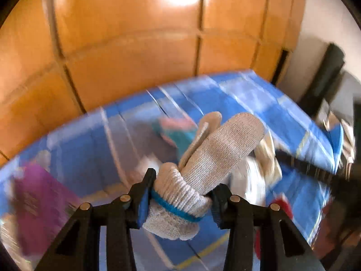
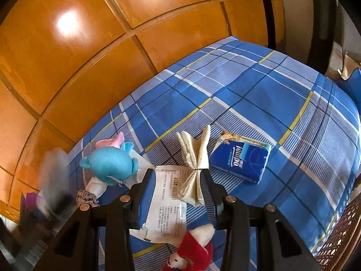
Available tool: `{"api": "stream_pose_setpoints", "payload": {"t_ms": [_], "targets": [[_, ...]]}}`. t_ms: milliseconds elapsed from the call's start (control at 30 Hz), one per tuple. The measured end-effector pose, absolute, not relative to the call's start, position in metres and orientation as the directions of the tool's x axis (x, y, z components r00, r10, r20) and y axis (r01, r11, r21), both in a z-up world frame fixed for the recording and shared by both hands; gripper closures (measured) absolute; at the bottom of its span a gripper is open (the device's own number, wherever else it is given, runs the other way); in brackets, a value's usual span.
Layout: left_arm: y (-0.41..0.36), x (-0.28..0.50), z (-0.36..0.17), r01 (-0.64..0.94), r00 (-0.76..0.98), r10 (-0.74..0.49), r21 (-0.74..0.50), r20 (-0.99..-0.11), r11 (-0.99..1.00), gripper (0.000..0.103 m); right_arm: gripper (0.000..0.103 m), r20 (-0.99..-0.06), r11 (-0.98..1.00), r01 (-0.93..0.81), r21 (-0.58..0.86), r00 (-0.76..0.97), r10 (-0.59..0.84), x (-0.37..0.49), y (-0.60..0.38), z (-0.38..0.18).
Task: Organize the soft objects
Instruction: 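Drop the white glove in the gold tray while the right tool grasps the red plush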
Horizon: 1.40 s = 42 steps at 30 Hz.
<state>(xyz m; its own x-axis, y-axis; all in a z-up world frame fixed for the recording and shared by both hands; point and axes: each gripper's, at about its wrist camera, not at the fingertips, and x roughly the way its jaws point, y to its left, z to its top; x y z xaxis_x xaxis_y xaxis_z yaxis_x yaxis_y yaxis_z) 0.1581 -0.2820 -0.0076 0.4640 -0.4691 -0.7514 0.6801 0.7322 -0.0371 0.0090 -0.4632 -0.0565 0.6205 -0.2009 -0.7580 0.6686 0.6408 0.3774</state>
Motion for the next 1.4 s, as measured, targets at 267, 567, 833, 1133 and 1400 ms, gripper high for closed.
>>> {"api": "stream_pose_setpoints", "payload": {"t_ms": [267, 567, 833, 1133, 1400], "targets": [[-0.186, 0.217, 0.074, 0.476, 0.665, -0.367, -0.01, -0.65, 0.88, 0.059, 0.063, -0.766, 0.674, 0.643, 0.364, 0.618, -0.176, 0.016, -0.456, -0.058], [-0.026, 0.194, 0.085, 0.246, 0.783, -0.23, -0.053, -0.578, 0.968, 0.059, 0.062, -0.812, 0.668, 0.674, 0.316, 0.556, -0.177, 0.021, -0.455, -0.065], [0.086, 0.128, 0.049, 0.112, 0.797, -0.166, -0.128, -0.581, 0.985, 0.058, 0.062, -0.886, 0.599, 0.728, 0.334, 0.459, -0.064, 0.008, -0.45, -0.077], [0.179, 0.078, 0.002, -0.074, 0.76, -0.102, -0.241, -0.642, 0.968, 0.058, 0.058, -0.928, 0.636, 0.739, 0.221, 0.36, -0.095, 0.009, -0.42, -0.087], [0.202, 0.063, -0.041, -0.156, 0.68, -0.033, -0.189, -0.732, 0.969, 0.057, 0.058, -0.943, 0.691, 0.713, 0.118, 0.299, -0.148, 0.014, -0.391, -0.101]]}}
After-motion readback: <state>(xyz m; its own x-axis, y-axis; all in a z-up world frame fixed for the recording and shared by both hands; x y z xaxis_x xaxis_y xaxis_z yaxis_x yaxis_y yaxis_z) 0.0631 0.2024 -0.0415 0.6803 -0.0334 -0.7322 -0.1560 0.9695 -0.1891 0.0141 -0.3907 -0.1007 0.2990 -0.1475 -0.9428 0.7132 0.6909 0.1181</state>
